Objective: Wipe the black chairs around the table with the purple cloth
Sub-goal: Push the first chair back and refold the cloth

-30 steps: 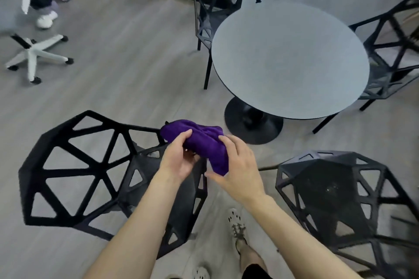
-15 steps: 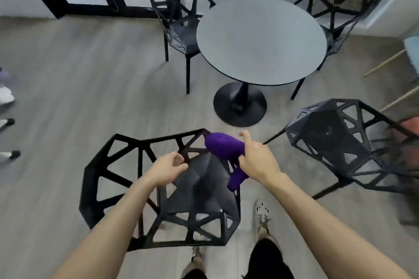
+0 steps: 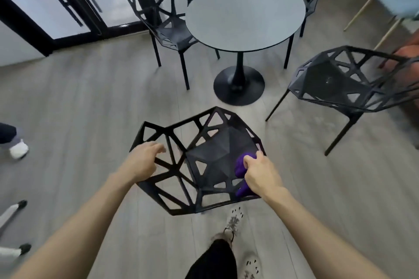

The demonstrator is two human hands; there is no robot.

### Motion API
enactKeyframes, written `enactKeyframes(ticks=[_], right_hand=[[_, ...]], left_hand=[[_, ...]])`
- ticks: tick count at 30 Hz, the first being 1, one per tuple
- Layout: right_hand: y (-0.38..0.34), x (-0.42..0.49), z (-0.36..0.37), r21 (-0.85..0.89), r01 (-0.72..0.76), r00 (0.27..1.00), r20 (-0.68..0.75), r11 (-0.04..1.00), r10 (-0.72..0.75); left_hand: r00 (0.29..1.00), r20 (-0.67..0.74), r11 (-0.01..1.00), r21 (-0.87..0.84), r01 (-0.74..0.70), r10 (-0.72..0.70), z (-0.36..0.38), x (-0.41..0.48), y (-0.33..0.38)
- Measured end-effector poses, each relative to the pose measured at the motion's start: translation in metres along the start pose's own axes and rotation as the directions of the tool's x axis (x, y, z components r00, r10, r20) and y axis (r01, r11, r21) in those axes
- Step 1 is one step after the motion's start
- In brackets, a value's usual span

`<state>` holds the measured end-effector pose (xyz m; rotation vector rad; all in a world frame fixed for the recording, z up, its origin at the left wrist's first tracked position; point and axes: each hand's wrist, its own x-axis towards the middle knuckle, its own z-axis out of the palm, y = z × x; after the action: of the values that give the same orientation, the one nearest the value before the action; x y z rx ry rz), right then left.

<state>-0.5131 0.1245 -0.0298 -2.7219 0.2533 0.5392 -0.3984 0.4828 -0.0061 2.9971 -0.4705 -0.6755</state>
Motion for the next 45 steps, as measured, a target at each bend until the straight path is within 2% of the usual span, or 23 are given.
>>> enactKeyframes(ticks=[2,6,10,13,15,17,19,23,25,29,31,40,45], right_hand=[[-0.017,-0.018,0.021,0.043,-0.03,0.999,-0.027,0.999,0.031],[-0.068,-0.033,0.051,0.068,-0.047,0.998,-0.049,0.997,0.05],[-0.133,-0.034,0.086,0.1,-0.083,0.996,-0.013,0.992,0.085],[-0.189,-0.026,0.107,0.117,-0.096,0.994,0.066,0.988,0.089],[-0.222,-0.031,0.121,0.1,-0.09,0.983,0.168,0.991,0.073],[-0.241,-0.028,0.136,0.132,-0.095,0.972,0.228,0.987,0.063],[-0.261,-0.025,0.145,0.073,-0.087,0.972,0.224,0.994,0.069],[-0.275,-0.015,0.167,-0.091,-0.114,0.976,0.178,0.989,0.129],[-0.271,-0.01,0.169,-0.097,-0.107,0.979,0.166,0.99,0.122],[-0.253,-0.009,0.171,-0.037,-0.106,0.984,0.138,0.994,0.111],[-0.239,-0.011,0.17,-0.024,-0.114,0.986,0.122,0.993,0.116],[-0.178,0.031,0.13,-0.156,-0.147,0.987,0.044,0.977,0.155],[-0.153,0.081,0.1,-0.224,-0.156,0.988,-0.04,0.962,0.151]], left_hand=[[0.998,0.019,0.995,0.078,-0.062,0.061,-0.002,-0.005,-0.018],[0.975,-0.037,0.948,0.247,-0.202,0.218,-0.011,0.011,-0.062],[0.945,0.073,0.842,0.436,-0.318,0.319,-0.02,0.053,-0.109],[0.906,0.184,0.713,0.566,-0.414,0.381,-0.017,0.093,-0.135],[0.863,0.331,0.624,0.596,-0.505,0.382,-0.011,0.108,-0.144],[0.844,0.335,0.567,0.63,-0.531,0.418,-0.002,0.122,-0.146],[0.822,0.383,0.515,0.646,-0.564,0.421,0.002,0.137,-0.146],[0.779,0.424,0.476,0.623,-0.621,0.462,0.021,0.16,-0.142],[0.772,0.447,0.491,0.598,-0.633,0.451,0.026,0.171,-0.144],[0.758,0.381,0.532,0.547,-0.646,0.53,0.033,0.173,-0.158],[0.752,0.348,0.522,0.556,-0.646,0.56,0.034,0.167,-0.156],[0.875,0.346,0.724,0.497,-0.478,0.34,0.042,0.15,-0.144],[0.933,0.195,0.801,0.479,-0.36,0.303,0.034,0.177,-0.126]])
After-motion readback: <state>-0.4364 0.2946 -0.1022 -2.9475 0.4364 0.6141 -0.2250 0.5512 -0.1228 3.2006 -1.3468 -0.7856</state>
